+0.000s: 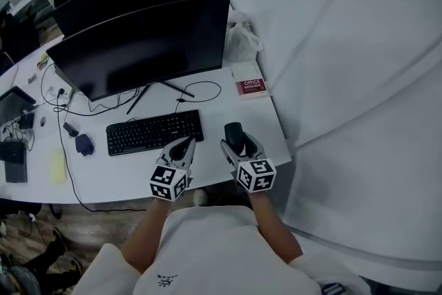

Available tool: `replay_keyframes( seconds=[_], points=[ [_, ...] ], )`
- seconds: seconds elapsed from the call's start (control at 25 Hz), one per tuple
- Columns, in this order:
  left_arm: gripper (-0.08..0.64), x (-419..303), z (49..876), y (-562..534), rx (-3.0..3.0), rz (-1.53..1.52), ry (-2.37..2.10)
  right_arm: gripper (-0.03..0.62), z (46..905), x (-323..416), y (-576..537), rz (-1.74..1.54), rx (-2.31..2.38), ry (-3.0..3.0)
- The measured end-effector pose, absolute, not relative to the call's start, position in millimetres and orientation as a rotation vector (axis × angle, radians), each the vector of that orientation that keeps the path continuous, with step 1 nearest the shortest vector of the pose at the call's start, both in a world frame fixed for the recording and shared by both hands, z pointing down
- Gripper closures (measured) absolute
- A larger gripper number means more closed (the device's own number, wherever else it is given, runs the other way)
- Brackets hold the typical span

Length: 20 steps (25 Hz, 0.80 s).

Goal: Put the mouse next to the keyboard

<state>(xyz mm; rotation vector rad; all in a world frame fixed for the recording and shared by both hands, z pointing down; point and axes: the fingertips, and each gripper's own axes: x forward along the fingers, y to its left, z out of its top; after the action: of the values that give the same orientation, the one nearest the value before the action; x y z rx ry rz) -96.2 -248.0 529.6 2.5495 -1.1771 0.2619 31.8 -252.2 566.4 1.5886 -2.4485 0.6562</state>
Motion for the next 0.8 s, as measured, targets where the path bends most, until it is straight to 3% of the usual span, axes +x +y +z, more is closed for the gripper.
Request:
replay_keyframes(
  seconds=[0.8],
  points=[
    [0.549,-108,573,-296,2.389,0.324,-1.291,0.270,662,19,-330,0.685,1.375,-2.292]
  ],
)
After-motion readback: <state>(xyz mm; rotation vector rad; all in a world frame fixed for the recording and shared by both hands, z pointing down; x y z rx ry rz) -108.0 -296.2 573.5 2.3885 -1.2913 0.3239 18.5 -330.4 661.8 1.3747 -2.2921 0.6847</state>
